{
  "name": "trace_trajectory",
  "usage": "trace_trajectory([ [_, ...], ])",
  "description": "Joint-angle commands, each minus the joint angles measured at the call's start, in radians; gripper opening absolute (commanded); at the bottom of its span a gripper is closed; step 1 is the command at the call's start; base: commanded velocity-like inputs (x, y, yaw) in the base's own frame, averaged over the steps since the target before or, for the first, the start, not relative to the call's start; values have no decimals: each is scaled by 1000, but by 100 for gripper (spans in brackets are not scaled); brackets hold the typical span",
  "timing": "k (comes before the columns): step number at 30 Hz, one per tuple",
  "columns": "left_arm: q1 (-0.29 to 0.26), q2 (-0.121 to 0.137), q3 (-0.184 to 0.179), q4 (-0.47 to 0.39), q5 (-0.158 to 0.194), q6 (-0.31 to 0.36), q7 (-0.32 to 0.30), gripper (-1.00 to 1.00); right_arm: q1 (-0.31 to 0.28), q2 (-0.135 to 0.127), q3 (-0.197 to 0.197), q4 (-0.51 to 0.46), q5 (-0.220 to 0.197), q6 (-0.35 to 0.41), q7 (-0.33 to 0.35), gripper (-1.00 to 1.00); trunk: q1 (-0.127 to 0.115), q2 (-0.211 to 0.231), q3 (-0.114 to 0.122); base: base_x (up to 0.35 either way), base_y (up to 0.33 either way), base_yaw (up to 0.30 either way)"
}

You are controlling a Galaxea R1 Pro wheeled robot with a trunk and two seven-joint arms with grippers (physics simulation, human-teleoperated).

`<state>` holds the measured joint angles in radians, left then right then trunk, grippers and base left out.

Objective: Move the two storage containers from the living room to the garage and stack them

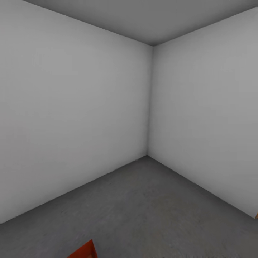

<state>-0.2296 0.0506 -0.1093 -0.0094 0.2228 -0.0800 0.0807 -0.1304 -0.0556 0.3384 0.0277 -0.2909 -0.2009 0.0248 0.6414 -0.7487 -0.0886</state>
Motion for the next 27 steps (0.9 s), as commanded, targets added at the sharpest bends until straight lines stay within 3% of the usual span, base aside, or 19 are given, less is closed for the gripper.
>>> trace_trajectory([
  [1,0,0,-9,0,9,-3,2,100,-2,0,8,3,-10,-5,3,100,0,-1,-1,0,0,-285],
  [27,0,0,-9,0,9,-3,2,100,-2,1,8,4,-12,-5,3,100,0,-1,12,0,0,-285],
])
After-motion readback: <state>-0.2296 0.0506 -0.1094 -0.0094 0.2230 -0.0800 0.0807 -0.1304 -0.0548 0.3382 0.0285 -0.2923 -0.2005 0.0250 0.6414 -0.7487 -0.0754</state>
